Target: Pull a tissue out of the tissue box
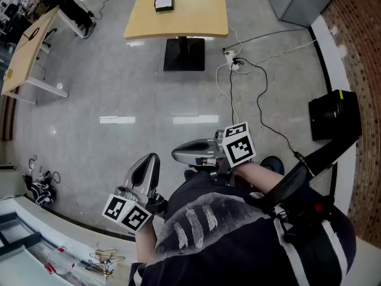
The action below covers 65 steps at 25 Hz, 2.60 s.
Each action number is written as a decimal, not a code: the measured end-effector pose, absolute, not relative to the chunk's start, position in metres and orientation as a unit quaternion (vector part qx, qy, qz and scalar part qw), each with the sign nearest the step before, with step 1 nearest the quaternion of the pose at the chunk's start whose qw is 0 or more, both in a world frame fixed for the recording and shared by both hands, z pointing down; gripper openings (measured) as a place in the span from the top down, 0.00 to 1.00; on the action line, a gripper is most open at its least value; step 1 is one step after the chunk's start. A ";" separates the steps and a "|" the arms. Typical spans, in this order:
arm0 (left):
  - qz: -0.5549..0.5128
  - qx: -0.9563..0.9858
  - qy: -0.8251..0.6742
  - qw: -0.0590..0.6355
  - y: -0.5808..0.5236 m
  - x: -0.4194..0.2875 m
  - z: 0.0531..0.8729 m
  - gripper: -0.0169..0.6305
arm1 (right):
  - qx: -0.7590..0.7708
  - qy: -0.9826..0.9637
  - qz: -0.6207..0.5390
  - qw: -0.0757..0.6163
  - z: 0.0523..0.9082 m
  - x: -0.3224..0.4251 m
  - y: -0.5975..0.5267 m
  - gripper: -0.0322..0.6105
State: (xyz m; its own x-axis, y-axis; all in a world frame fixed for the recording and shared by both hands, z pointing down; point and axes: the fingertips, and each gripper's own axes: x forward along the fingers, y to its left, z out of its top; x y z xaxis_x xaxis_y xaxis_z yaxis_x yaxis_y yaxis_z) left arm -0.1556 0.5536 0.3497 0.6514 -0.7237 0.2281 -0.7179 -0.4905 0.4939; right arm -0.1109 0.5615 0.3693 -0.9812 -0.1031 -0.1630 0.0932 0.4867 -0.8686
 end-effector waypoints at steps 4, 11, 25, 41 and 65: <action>0.000 0.864 -0.426 0.269 0.555 -0.143 0.339 0.97 | 0.011 0.867 -0.490 0.094 0.360 -0.103 0.560 0.96; 0.027 0.868 -0.424 0.257 0.492 -0.069 0.345 0.97 | 0.015 0.866 -0.486 0.116 0.368 -0.033 0.498 0.96; 0.047 0.867 -0.429 0.248 0.418 0.006 0.356 0.97 | 0.004 0.877 -0.470 0.103 0.391 0.044 0.435 0.96; 0.040 0.898 -0.401 0.178 0.321 0.000 0.347 0.97 | -0.065 0.927 -0.366 0.054 0.380 0.041 0.359 0.96; 0.008 0.916 -0.368 0.161 0.230 -0.134 0.348 0.97 | -0.123 0.933 -0.332 -0.060 0.381 -0.101 0.280 0.96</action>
State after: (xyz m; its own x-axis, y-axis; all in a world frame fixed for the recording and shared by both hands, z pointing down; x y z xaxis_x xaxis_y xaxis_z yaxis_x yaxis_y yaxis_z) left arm -0.1341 0.2297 0.3480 0.7288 -0.6719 0.1321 -0.6768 -0.6773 0.2884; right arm -0.1007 0.2798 0.3812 -0.9626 -0.1889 0.1942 -0.2691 0.7496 -0.6047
